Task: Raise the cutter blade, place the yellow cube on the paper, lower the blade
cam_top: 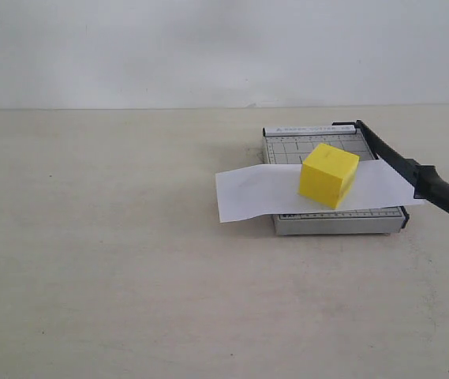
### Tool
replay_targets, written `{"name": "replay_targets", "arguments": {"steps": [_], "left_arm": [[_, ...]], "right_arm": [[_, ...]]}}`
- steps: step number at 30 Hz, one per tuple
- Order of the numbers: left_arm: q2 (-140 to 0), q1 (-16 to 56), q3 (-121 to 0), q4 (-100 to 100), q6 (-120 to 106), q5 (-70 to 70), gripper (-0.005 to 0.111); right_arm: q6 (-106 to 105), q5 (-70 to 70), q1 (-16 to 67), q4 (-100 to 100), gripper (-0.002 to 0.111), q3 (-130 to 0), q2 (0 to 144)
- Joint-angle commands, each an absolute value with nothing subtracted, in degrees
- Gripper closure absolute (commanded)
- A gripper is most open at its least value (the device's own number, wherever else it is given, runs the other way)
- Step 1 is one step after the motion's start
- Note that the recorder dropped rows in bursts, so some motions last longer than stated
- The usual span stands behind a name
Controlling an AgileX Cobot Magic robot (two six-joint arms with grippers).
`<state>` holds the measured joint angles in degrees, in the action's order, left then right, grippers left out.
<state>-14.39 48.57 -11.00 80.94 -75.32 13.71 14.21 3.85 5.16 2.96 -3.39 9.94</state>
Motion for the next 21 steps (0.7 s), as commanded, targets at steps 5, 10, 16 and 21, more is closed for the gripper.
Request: {"name": "replay_targets", "arguments": {"steps": [5,10,16,21], "left_arm": [[-9.86,48.72,-4.94,83.75,-74.18,16.32,0.102],[-9.86,48.72,-4.57,84.98,-74.18,15.87,0.102],[-9.86,48.72,-4.57,85.10,-73.95,16.46,0.102],[-9.86,48.72,-4.57,85.10,-73.95,15.85,0.102]], "right_arm": [[14.23,4.28,5.26,2.50,0.108,-3.32,9.78],[14.23,4.28,5.26,2.50,0.108,-3.32,9.78],[14.23,4.28,5.26,2.50,0.108,-3.32,9.78],[14.23,4.28,5.26,2.50,0.108,-3.32,9.78]]}}
